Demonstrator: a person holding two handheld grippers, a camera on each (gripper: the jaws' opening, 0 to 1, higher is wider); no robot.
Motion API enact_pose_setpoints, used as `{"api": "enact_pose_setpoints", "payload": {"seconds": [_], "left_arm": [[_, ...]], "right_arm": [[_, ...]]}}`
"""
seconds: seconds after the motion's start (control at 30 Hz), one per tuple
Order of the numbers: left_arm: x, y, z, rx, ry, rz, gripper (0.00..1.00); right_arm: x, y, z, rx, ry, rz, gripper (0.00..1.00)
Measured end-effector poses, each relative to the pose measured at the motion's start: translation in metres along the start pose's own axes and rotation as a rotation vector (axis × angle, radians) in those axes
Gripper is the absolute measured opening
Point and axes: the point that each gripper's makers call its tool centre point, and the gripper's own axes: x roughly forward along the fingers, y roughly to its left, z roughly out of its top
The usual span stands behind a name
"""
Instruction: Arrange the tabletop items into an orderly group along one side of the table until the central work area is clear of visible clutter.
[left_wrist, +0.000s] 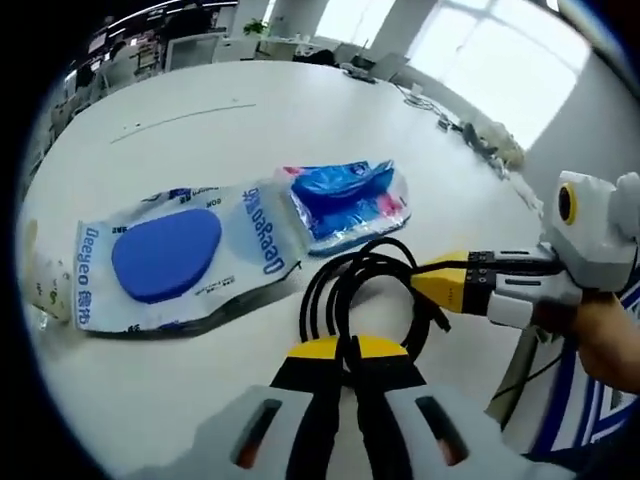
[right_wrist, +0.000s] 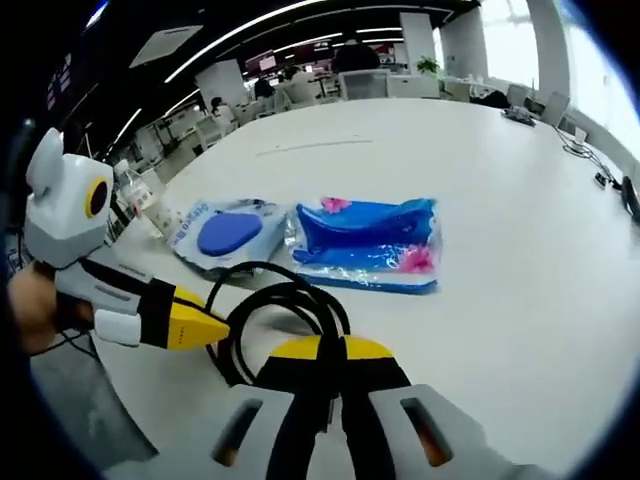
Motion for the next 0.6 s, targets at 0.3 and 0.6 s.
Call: {"api": "enact_pose_setpoints", "payload": {"seconds": [0.3, 0.6], "left_arm": [[0.008, 0.004, -0.0037, -0.03, 0.021, 0.023, 0.04], [0.0097, 0.0047, -0.005, -0.033, 0.032, 0.041, 0.05]], "right_arm": [[0.0057, -0.0028, -0.0017, -0.038, 0.031, 0.024, 0.02], [0.008, -0.003, -0.0042, -0.07, 0.052, 0.037, 0.02]]}}
